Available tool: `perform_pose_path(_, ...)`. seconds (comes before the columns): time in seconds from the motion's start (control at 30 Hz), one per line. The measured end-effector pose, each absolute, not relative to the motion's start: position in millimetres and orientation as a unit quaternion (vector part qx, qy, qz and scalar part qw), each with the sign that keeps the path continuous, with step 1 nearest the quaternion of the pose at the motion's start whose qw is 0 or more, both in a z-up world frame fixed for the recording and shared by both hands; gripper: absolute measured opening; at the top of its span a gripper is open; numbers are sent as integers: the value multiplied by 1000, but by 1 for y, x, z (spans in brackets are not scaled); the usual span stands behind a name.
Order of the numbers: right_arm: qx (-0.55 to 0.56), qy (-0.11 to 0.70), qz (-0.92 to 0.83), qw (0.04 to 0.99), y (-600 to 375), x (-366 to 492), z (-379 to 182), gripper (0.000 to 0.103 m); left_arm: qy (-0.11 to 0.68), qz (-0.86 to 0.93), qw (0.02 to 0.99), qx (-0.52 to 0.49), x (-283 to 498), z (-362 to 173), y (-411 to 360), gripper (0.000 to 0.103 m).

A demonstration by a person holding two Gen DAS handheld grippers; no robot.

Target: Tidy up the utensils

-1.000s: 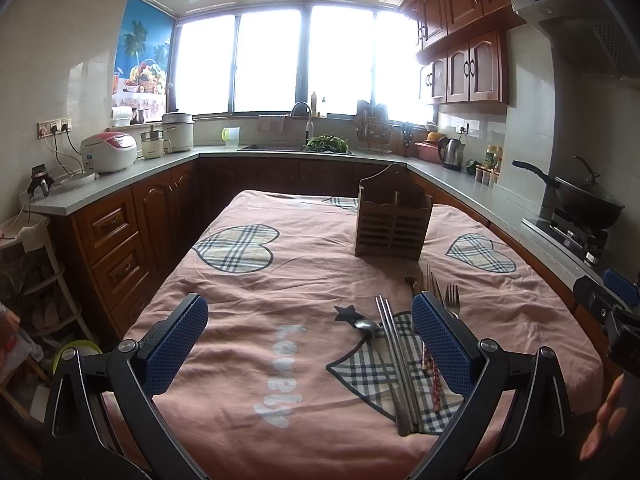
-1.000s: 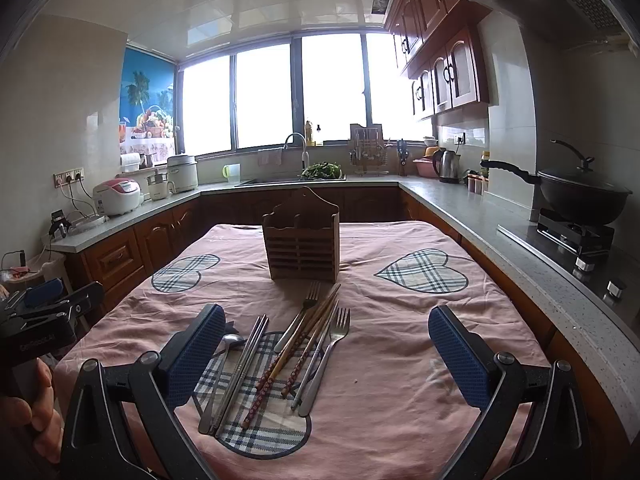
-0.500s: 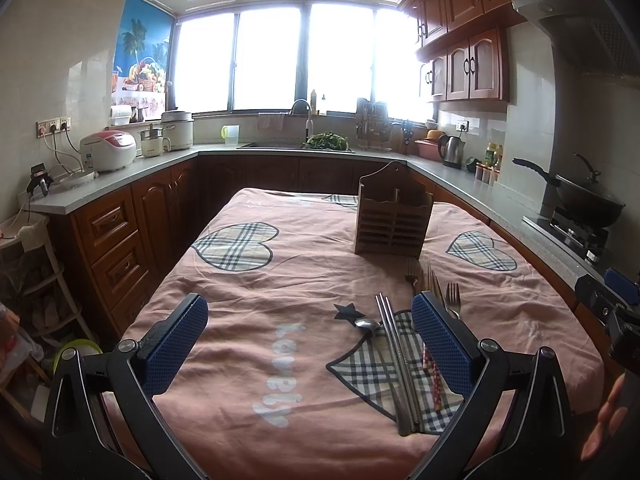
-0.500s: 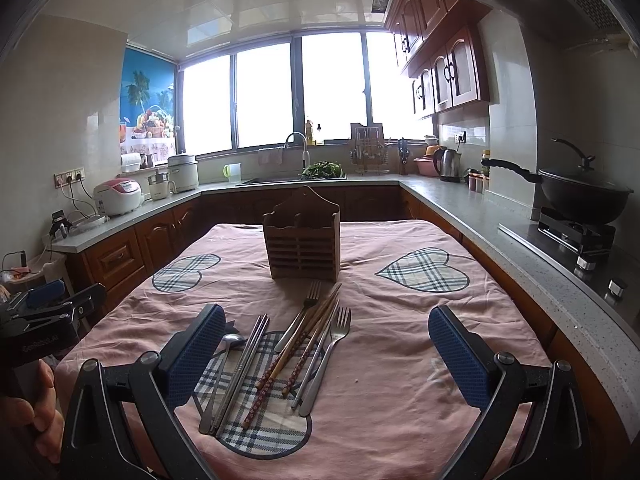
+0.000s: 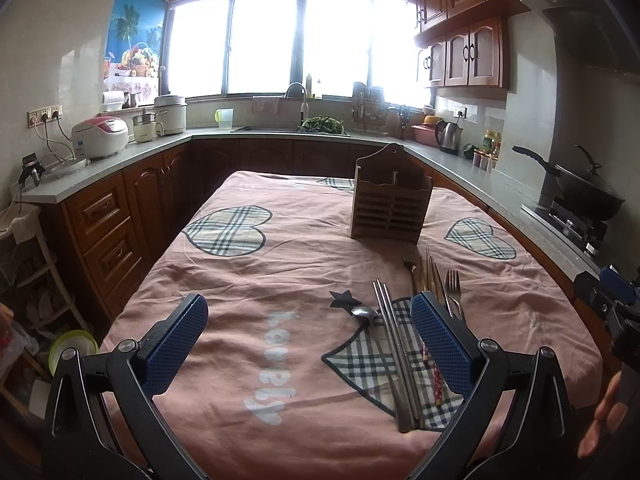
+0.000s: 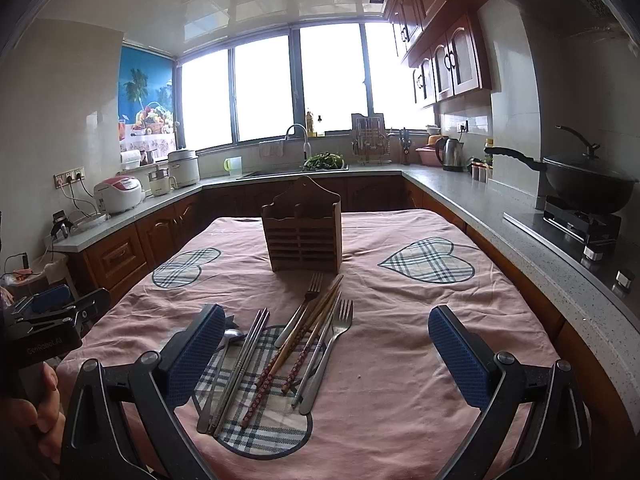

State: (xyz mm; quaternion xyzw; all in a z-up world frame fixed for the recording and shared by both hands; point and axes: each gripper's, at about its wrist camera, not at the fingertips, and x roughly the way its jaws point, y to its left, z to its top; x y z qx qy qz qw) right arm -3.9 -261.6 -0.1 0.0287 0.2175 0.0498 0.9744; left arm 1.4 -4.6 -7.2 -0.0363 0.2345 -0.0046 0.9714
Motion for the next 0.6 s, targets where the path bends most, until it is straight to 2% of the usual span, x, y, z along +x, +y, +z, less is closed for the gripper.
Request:
perform_pose_path(0.4, 64, 280, 60, 956, -280, 45, -30, 102, 326, -43, 944, -24, 54, -41, -22, 103)
perform_pose_path(0.5, 67, 299, 62, 950, -281, 61, -42, 98, 345, -52, 937, -19, 66, -50, -29, 101)
perform_pose_path(0.6, 72, 323, 68, 941, -280, 76, -54, 88, 364, -61, 929, -15, 79, -59, -35, 97)
